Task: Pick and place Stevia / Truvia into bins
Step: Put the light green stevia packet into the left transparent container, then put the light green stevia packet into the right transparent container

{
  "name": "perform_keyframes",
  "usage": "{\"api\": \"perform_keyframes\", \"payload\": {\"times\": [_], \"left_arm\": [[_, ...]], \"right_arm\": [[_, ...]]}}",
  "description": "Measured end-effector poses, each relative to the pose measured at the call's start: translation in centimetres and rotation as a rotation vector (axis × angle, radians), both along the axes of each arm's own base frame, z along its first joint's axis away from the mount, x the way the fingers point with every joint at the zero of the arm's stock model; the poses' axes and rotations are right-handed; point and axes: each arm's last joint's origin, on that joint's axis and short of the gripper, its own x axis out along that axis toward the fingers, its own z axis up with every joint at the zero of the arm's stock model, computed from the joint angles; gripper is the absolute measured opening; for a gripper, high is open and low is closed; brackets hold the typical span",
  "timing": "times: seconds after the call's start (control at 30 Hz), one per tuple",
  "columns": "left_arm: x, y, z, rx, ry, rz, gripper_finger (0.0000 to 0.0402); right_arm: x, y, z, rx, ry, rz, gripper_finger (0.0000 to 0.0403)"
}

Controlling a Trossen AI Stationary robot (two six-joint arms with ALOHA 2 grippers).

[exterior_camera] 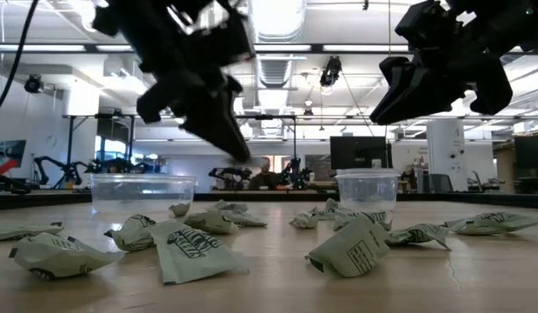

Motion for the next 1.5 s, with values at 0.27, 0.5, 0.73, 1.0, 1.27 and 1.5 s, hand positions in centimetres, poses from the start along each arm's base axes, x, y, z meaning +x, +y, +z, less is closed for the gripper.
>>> {"api": "perform_keyframes", "payload": {"times": [0.27, 0.5, 0.73, 1.0, 1.27, 1.5], "left_arm": [[-4.2, -1.0, 2.5, 0.143, 0.021, 0.266, 0.0], [-7.5, -0.1, 2.0, 0.192, 0.131, 0.531, 0.0], [-8.8, 0.6, 0.2, 0.213, 0.186, 0.58, 0.0], [-9.3, 0.8, -0.2, 0.232, 0.197, 0.595, 0.0], [-9.7, 1.0, -0.8, 0.267, 0.208, 0.597, 0.0036], [-9.6, 1.0, -0.5, 0.249, 0.187, 0.617, 0.0107]], "right_arm": [[0.0, 0.0, 0.0, 0.003, 0.003, -0.003, 0.0073], [0.0, 0.0, 0.0, 0.008, 0.002, -0.007, 0.0072], [0.0, 0.0, 0.0, 0.009, 0.0, -0.008, 0.0065], [0.0, 0.0, 0.0, 0.029, -0.003, -0.022, 0.007], [0.0, 0.0, 0.0, 0.031, -0.003, -0.021, 0.0079], [0.0, 0.3, -0.1, 0.094, 0.012, 0.064, 0.0074]]}}
